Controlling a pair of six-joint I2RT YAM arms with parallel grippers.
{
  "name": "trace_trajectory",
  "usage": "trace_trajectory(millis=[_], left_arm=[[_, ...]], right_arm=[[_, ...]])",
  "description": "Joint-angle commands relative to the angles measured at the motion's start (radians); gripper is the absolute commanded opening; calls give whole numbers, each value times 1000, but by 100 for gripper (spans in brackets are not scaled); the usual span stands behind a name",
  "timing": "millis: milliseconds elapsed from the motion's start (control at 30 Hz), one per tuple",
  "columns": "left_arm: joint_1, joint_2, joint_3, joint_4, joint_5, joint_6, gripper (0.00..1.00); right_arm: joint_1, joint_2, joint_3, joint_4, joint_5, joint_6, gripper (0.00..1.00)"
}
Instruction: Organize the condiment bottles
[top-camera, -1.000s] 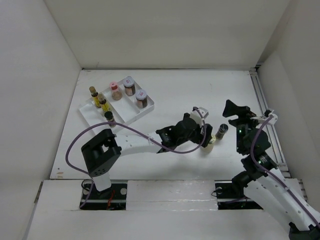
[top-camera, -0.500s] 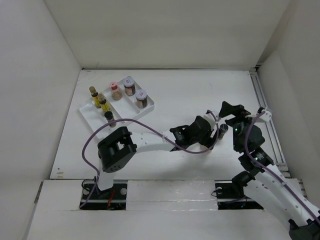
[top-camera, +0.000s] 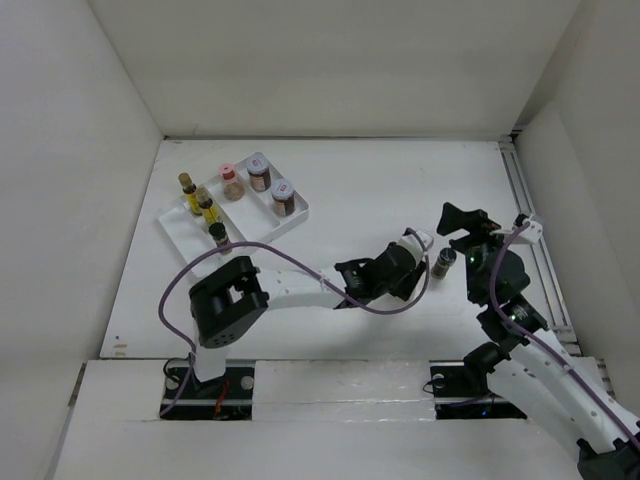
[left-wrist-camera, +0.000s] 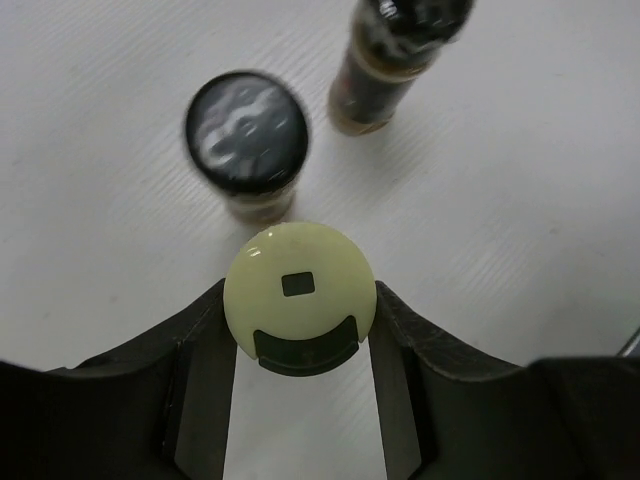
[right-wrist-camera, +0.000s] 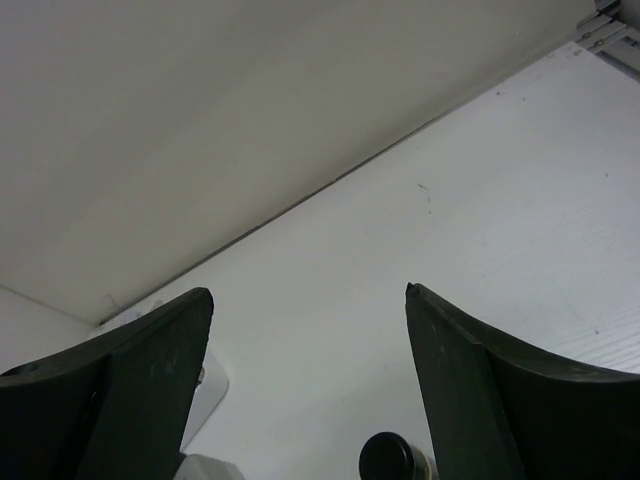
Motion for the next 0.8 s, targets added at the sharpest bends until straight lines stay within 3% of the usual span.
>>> trace_trajectory(millis=[0,100,233,267,433,500,600,767], left_arm=[[0,-204,-85,-27,-199,-30,30],[42,-297,-153,-56,-368,-62,29],[188,-416,-191,-91,-508,-158,29],[267,-463,-217,-91,-534,-187,29],[525,-623,-337,50,-508,-220,30],[672,-611,-346,50,-483,-263,30],[786,-536,-346,111,-467,-263,32],[876,-347,-236,98,-402,-272,32]], right_arm=[[2,10,22,18,-37,2,84],[2,28,22,18,-61,11,82],[2,47,31,29,-83,11,82],[2,56,31,29,-95,11,82],[2,78,31,50,-130,11,82],[2,88,31,63,-141,11,82],[2,110,31,75,-175,11,81],[2,140,31,86,-196,11,81]])
